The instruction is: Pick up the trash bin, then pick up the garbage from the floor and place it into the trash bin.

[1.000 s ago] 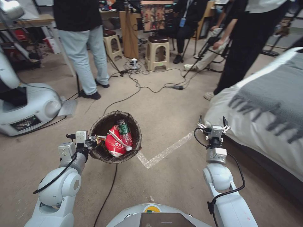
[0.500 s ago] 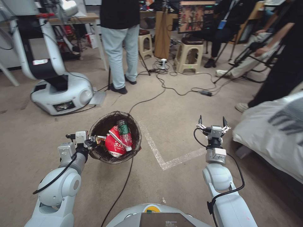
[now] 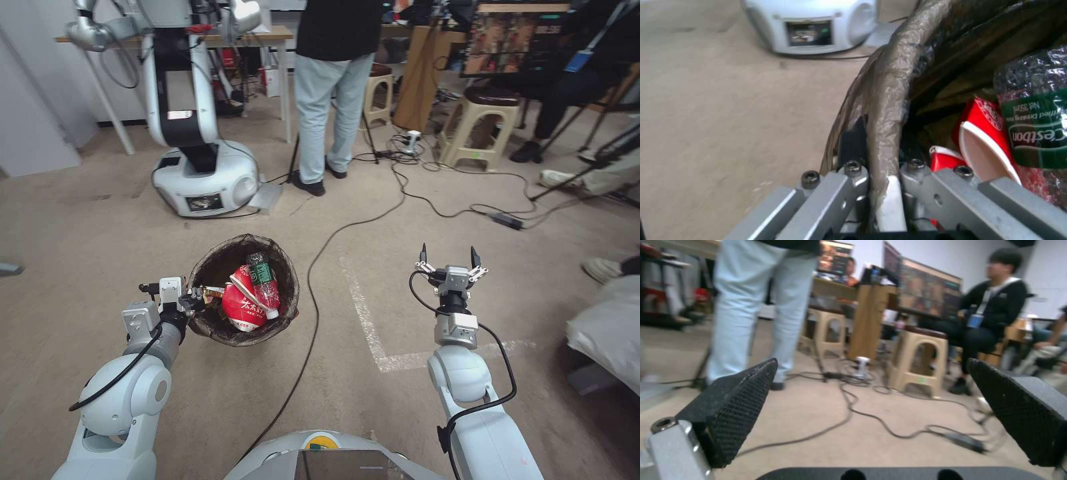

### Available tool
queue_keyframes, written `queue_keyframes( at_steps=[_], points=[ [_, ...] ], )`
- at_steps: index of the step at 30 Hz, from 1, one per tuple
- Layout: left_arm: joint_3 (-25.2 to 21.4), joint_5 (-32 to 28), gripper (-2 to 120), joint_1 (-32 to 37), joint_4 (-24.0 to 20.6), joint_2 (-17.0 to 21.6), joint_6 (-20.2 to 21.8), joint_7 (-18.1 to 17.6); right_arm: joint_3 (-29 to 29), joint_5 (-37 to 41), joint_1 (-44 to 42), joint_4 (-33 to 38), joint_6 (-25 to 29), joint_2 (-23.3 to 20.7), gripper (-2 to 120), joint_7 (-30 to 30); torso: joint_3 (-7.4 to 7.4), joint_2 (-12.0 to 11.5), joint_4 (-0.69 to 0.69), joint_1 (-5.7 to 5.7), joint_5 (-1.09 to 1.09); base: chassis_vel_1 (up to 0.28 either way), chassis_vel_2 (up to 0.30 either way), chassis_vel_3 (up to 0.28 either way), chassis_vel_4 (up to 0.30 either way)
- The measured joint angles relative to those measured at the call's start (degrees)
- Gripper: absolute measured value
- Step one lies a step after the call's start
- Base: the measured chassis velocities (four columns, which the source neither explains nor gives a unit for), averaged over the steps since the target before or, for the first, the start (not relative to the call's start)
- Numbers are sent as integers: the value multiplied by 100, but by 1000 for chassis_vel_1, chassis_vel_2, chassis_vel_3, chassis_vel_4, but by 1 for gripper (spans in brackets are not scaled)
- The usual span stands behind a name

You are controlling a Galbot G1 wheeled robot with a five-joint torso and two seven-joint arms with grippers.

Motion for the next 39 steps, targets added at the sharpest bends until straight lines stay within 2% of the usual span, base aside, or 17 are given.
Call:
queue_keyframes(
  at_steps=[4,9,16,19,24,28,29,32,33,36,39],
  points=[
    [1,1,0,0,0,-5,-17,0,0,-2,-2,-5,0,4,100,0,0,0,0,0,0,104,117,132,120],
    [-2,202,0,34,10,-5,-113,190,-1,-3,0,-14,1,5,100,8,0,0,0,0,0,90,82,99,90],
    [35,6,0,38,27,28,0,168,-9,-2,2,-14,1,17,100,12,0,0,1,0,0,5,7,4,11],
    [116,-491,0,16,103,126,111,-165,-17,-11,-25,-15,9,37,100,14,0,0,-3,0,0,0,0,0,0],
    [177,-679,0,18,208,257,116,-381,-13,-24,-53,-14,16,43,100,14,0,0,-2,0,0,0,0,0,0],
    [224,-1332,0,87,426,718,120,-786,20,-26,-59,-21,28,44,100,19,0,0,-1,0,0,0,0,0,0],
    [224,-1332,0,87,426,718,120,-786,20,-26,-59,-21,28,44,100,19,0,0,-1,0,0,0,0,0,0],
    [330,-1800,0,85,569,855,120,-1201,22,-38,-69,-36,40,71,100,26,0,0,-1,0,-1,0,0,0,0],
    [330,-1800,0,85,569,855,120,-1201,22,-38,-69,-36,40,71,100,26,0,0,-1,0,-1,0,0,0,0],
    [411,-2310,0,128,681,1060,123,-1623,54,-36,-78,-37,43,74,100,48,0,0,0,0,0,0,0,0,0],
    [432,-2597,0,146,826,1169,123,-1778,72,-35,-94,-62,59,82,100,53,0,0,-1,0,-1,0,0,0,0]
  ],
)
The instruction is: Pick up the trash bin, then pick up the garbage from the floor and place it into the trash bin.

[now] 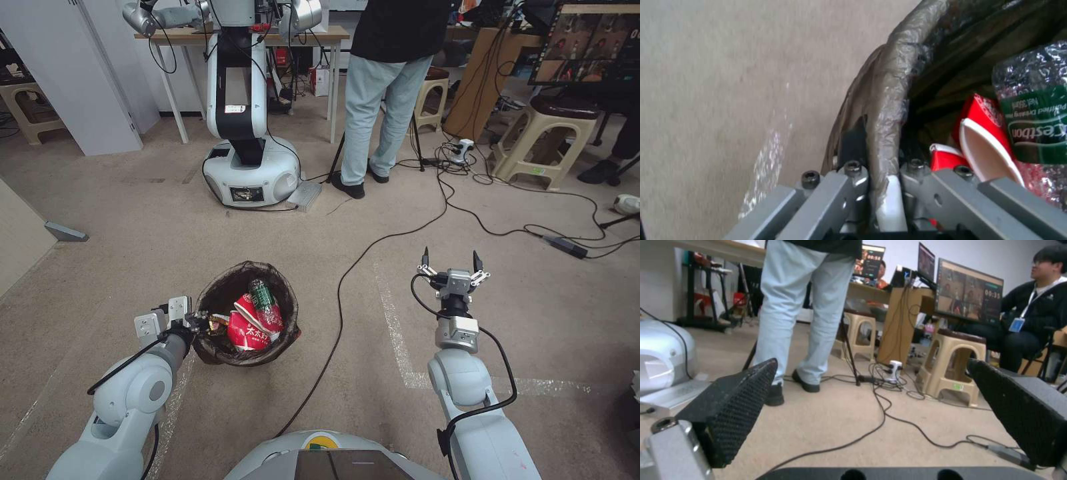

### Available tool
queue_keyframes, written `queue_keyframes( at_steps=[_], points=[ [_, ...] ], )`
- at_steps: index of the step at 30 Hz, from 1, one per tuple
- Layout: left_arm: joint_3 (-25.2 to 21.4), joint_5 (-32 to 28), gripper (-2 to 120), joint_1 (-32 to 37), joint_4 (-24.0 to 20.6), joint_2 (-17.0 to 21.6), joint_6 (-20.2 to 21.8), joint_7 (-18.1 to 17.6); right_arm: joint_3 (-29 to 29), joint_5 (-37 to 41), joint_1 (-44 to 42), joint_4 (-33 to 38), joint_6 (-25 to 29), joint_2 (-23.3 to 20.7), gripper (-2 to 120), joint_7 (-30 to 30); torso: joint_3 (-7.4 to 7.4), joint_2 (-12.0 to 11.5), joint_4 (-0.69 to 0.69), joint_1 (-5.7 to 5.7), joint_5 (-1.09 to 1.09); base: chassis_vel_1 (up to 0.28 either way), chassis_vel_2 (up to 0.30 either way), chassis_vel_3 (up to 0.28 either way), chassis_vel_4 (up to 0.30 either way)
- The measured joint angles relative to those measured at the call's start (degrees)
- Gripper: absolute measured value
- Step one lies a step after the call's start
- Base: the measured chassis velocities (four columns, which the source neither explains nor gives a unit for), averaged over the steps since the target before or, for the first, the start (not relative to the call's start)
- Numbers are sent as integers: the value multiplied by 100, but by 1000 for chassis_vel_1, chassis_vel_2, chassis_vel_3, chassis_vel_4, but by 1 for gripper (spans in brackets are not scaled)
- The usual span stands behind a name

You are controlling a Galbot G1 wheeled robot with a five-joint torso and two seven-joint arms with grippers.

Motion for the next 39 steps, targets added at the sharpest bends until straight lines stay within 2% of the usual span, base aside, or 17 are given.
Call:
queue_keyframes(
  at_steps=[4,7,8,10,24,27,30,31,33,36,37,38,39],
  points=[
    [22,-110,0,7,152,50,0,-58,6,-3,-16,-23,28,28,100,2,0,0,0,0,1,0,0,0,0],
    [101,-150,0,-41,530,59,2,-72,5,-29,-27,-50,52,83,100,16,0,0,1,0,0,0,0,0,0],
    [101,-150,0,-41,530,59,2,-72,5,-29,-27,-50,52,83,100,16,0,0,1,0,0,0,0,0,0],
    [128,-143,0,-88,721,58,-10,-69,-3,-35,-37,-52,54,93,100,31,-1,0,2,0,7,0,0,0,0],
    [192,157,0,-115,922,-13,-16,-35,-28,-82,-52,-122,51,92,100,85,-1,2,1,-1,5,0,0,0,0],
    [192,178,7,-120,943,-27,-14,-42,-41,-86,-48,-128,50,94,100,85,-1,1,1,0,4,0,0,0,0],
    [187,279,21,-112,946,-50,-9,-28,-48,-90,-37,-149,51,91,100,83,0,1,-2,0,-4,0,0,0,0],
    [187,279,21,-112,946,-50,-9,-28,-48,-90,-37,-149,51,91,100,83,0,1,-2,0,-4,0,0,0,0],
    [153,532,31,-87,896,-56,11,85,-47,-91,-36,-166,51,85,100,82,2,0,-1,0,-7,0,0,0,0],
    [147,581,34,-84,874,-57,18,110,-47,-91,-35,-169,51,84,100,81,2,0,-1,0,-8,0,0,0,0],
    [64,759,44,-89,685,-53,37,181,-46,-91,-37,-172,52,82,100,75,2,0,-2,0,-6,0,0,0,0],
    [22,807,48,-93,552,-44,38,187,-46,-92,-37,-173,53,81,100,71,2,0,-2,0,1,0,0,0,0],
    [-23,836,53,-94,346,-36,38,184,-45,-91,-37,-173,52,77,100,64,2,-1,0,1,-4,0,0,0,0]
  ],
)
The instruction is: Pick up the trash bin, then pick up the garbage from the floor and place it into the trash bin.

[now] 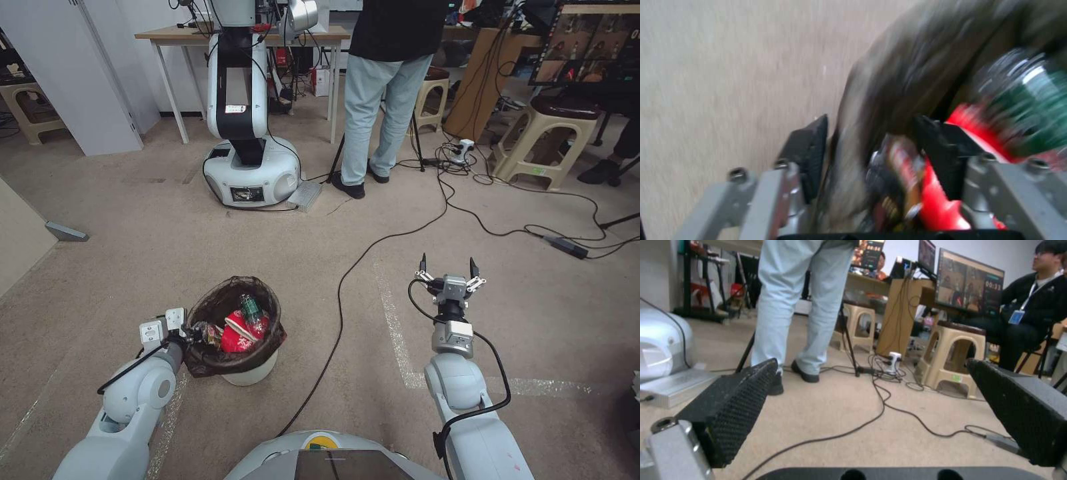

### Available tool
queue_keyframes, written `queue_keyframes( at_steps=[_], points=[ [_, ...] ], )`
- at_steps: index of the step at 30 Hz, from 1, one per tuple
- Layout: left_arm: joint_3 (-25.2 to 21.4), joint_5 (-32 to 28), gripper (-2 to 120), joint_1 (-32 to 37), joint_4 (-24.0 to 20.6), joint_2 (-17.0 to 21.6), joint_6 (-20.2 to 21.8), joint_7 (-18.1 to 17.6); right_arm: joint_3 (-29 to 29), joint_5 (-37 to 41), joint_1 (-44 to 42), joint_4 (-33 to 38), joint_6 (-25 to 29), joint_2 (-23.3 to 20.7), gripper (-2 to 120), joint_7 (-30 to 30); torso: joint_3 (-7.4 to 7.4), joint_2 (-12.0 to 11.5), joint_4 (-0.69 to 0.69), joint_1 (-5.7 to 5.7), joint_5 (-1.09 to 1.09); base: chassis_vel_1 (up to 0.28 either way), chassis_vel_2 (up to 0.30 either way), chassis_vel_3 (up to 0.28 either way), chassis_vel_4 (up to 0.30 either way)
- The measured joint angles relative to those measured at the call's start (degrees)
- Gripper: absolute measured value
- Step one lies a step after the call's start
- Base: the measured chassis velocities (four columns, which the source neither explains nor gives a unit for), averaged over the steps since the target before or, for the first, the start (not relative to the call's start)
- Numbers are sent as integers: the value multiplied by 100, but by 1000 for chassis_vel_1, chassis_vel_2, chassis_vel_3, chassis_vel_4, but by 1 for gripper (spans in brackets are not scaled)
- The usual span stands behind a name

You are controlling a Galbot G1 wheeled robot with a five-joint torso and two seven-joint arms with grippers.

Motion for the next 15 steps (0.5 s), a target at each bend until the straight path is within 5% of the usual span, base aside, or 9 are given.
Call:
queue_keyframes(
  at_steps=[3,9,15],
  points=[
    [-72,59,60,-22,-366,17,-2,-59,4,0,3,4,0,-6,100,-4,-1,1,-1,0,2,0,0,0,0],
    [-475,3,86,-70,-1896,130,-12,-111,18,-4,-2,13,0,-19,100,-22,-2,1,0,0,5,0,0,0,0],
    [-867,835,99,55,-2125,169,-515,349,15,-23,-7,16,14,-5,100,-30,-2,1,1,0,5,0,0,0,0]
  ],
)
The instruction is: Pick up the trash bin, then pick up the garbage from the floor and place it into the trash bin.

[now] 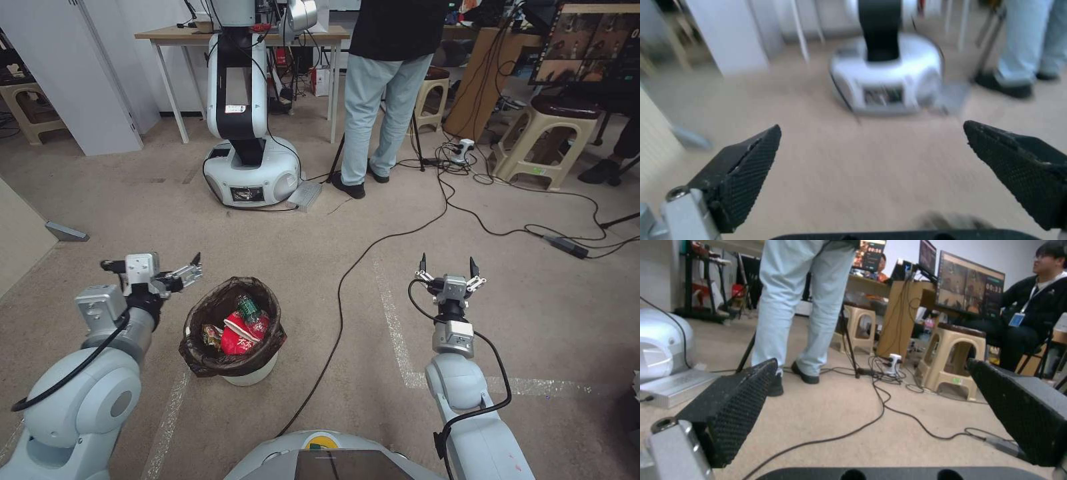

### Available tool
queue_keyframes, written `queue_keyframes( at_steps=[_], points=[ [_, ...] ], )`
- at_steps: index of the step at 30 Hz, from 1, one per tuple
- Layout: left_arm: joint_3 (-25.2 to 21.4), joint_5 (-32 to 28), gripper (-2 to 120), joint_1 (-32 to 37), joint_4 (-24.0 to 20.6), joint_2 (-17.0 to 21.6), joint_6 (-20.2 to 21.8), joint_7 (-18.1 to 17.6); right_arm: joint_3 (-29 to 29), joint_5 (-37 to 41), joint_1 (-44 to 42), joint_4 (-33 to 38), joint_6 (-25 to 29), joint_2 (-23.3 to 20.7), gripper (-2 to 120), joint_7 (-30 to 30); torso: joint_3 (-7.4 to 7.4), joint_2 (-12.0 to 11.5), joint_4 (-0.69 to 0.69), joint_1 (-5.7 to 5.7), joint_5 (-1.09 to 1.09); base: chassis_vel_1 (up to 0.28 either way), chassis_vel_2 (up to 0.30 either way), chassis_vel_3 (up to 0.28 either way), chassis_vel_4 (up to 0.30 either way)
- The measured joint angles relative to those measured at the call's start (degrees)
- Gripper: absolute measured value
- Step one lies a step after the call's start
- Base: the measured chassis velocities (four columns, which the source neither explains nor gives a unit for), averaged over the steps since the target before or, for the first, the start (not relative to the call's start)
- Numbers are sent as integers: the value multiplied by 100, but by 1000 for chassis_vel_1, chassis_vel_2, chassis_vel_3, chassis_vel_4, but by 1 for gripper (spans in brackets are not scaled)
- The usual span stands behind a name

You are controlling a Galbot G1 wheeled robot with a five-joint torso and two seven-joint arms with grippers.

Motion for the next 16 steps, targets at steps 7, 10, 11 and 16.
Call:
queue_keyframes(
  at_steps=[7,10,11,16],
  points=[
    [94,1422,100,226,232,-287,-2546,551,46,-32,-100,101,430,62,100,-153,0,0,-1,0,3,0,0,0,0],
    [234,2247,100,395,830,-624,-3634,624,22,17,-217,263,610,133,100,-194,0,0,-2,0,-4,0,0,0,0],
    [278,2350,100,470,973,-754,-3861,581,14,41,-265,327,669,160,100,-219,0,0,-1,0,-1,0,0,0,0],
    [304,2418,100,544,1097,-865,-4018,554,15,56,-310,377,730,183,100,-242,0,0,1,0,1,0,0,0,0]
  ],
)
